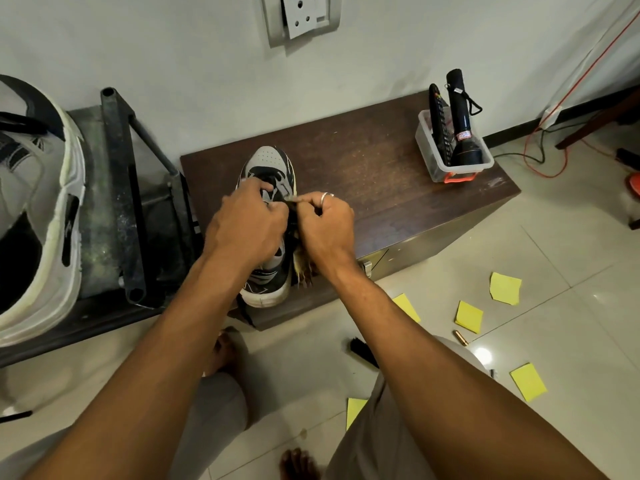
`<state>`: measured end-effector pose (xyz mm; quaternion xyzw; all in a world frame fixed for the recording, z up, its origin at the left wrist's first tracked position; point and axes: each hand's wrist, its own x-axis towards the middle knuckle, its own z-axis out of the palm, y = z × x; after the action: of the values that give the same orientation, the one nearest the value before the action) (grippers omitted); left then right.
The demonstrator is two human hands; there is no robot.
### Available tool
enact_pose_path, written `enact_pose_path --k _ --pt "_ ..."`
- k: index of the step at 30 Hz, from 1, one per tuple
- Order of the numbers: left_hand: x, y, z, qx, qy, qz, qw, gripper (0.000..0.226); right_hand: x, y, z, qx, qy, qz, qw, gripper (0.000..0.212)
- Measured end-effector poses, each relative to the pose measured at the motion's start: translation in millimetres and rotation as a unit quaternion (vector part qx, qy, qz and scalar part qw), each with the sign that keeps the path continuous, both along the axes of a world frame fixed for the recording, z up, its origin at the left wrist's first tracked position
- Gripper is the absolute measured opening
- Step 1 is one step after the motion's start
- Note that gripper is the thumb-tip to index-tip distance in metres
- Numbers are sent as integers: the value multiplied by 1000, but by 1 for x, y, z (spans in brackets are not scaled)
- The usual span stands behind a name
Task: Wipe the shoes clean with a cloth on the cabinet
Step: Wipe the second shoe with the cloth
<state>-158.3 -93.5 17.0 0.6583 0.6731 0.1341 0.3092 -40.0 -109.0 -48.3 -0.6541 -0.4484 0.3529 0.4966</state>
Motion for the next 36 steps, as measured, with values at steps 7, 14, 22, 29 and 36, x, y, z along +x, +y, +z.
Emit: enact_pose_path --k 7,14,22,29,36 --pt "5 10 -9 -5 18 -26 999 44 -2 16 -22 -9 -110 81 991 36" --pt "0 13 -16 -16 -59 -16 998 39 12 5 1 -21 -20 95 995 39" --pt "-3 10 -11 -22 -71 -8 997 37 -5 16 -16 0 -144 97 985 43" --pt "0 12 -4 -24 -44 -9 999 44 12 6 -2 -33 -79 89 992 33" --pt "-21 14 9 -50 45 -43 997 49 29 10 3 -9 45 -37 998 22"
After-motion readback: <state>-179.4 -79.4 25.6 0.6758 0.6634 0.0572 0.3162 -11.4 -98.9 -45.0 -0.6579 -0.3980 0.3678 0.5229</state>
